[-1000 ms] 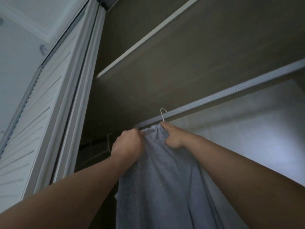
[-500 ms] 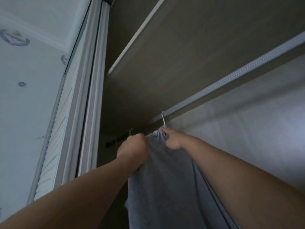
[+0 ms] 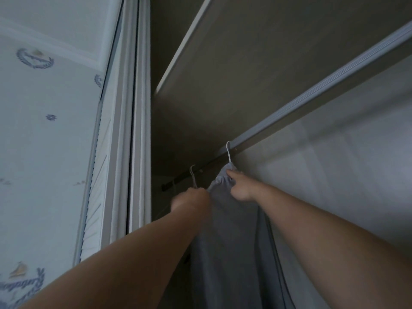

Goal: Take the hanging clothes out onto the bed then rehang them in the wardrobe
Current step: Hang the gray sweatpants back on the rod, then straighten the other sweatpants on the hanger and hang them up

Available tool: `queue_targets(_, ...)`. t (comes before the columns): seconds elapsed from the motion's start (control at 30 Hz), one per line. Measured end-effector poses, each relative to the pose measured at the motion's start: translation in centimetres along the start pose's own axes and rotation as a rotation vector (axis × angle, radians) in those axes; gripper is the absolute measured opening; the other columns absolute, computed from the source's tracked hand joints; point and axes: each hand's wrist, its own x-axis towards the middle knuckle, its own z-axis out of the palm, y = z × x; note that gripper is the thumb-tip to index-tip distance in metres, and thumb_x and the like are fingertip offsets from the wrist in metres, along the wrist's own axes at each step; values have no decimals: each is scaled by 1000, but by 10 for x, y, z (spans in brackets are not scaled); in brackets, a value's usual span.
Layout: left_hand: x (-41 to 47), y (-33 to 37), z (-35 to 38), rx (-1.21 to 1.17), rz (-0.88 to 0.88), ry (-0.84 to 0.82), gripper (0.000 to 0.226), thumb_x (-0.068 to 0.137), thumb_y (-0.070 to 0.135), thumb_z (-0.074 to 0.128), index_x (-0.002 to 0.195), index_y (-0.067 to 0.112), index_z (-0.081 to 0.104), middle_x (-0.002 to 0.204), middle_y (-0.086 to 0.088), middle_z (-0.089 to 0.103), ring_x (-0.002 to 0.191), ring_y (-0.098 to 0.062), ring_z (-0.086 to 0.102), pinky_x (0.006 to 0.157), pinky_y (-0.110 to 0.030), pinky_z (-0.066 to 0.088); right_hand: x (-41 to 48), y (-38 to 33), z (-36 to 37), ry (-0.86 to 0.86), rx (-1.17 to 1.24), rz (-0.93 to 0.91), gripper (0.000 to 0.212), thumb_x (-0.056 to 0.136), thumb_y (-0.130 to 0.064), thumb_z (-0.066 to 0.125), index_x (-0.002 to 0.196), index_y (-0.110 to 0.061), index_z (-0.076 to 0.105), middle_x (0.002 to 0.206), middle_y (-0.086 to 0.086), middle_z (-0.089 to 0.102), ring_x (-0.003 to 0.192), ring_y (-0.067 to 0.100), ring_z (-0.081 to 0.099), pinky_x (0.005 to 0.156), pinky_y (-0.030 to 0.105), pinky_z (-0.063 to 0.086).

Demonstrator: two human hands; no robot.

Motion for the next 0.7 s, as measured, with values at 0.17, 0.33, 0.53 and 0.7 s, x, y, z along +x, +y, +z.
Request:
queue_targets(0.17,-21,-10,-10,147,142,342,65,95,48,48,151,23,26,154,-11,35,146,-34,24,117,-54,16,-31,-10,-21,323,89,-16,50,95,-40,49,143,-35,39,147,1,47,131,28,47,107,43,40)
queue_targets(0.33,-67,-46,-45,117,251,658,71,95,64,25,155,28,20,162,-5,24,153,-27,0,117,-48,-10,-73,-55,-39,557,8,-148,59,98,-48,40,152,-32,24,156,-3,35,141,26,32,110,45,33)
queue_targets(0.53,-150,-149,-73,89,196,744,71,95,67,12,156,31,12,165,-5,14,153,-26,-9,123,-51,-3,-130,-146,-6,584,-123,-331,62,96,-57,25,152,-40,6,163,-12,10,150,17,6,117,52,7)
queue_targets(0.7,-240,-265,-85,147,54,655,73,95,63,21,158,26,12,166,-6,13,153,-31,-4,122,-55,-1,-184,-251,60,498,-53,-450,64,96,-58,22,153,-39,0,164,-12,-3,150,18,-7,118,55,-1)
